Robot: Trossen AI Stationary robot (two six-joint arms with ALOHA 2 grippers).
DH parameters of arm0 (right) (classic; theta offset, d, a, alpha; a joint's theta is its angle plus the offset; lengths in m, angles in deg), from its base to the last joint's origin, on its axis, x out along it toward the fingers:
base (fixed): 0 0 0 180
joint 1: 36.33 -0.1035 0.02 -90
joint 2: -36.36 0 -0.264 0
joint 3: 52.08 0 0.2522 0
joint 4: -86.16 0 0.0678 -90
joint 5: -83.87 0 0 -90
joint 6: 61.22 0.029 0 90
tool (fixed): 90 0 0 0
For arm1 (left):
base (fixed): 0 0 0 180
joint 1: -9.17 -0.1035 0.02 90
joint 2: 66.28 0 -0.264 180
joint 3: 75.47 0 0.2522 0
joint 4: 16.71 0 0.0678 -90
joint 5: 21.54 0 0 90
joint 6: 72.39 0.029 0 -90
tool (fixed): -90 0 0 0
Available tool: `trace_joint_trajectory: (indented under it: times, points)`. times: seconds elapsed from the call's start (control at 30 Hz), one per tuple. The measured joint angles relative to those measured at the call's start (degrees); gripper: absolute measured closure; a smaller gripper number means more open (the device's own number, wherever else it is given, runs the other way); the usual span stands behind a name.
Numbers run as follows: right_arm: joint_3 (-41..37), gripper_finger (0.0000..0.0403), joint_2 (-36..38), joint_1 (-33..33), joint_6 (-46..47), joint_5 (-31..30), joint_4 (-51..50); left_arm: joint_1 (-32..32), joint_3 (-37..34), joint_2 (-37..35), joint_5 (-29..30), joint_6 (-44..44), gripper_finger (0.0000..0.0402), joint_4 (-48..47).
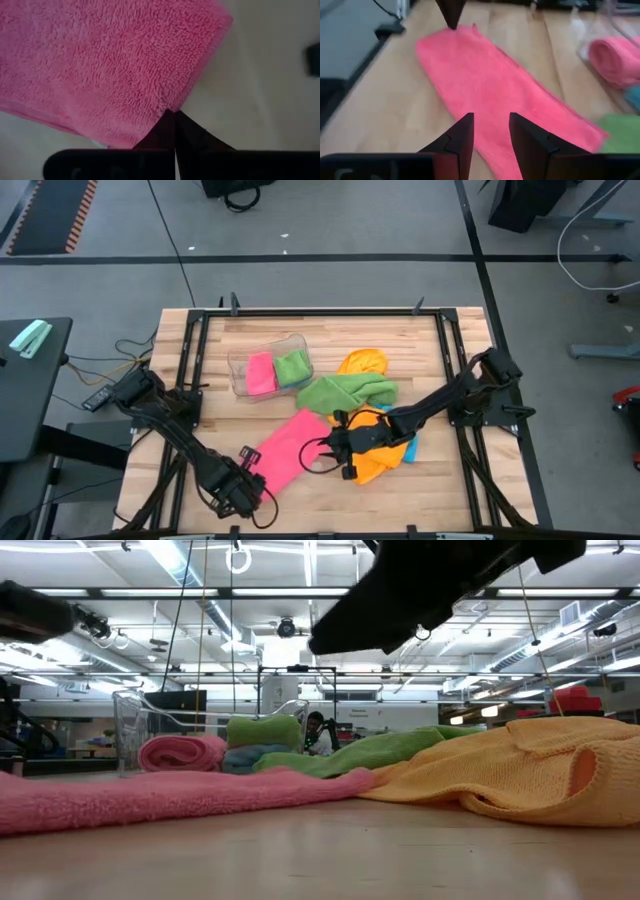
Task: Fold microfiber towels
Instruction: Fold the pink microfiber towel
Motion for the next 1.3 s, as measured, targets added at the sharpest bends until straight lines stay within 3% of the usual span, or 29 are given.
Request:
trace_joint_trajectory:
  times: [0.37, 0.5, 0.93, 1.3]
  points:
    - [0.02, 0.0269, -10.90, -2.30, 4.83, -1.35, 16.35, 0.76, 1.44, 0.17, -0.50, -5.73, 0.0398, 1.26]
    - [2.33, 0.0269, -14.31, -3.06, 5.74, -3.32, 17.39, 0.71, 1.46, 0.19, -1.18, -7.54, 0.0394, 3.22]
    - [25.07, 0.0269, -23.43, -4.94, 2.32, -3.72, -0.97, -0.82, 1.49, 0.10, -3.90, -10.28, 0.0397, 4.45]
    - [27.79, 0.0269, -23.48, -9.21, 1.23, -9.54, -2.46, -1.38, 1.55, -0.07, -7.17, -10.76, 0.0394, 4.56]
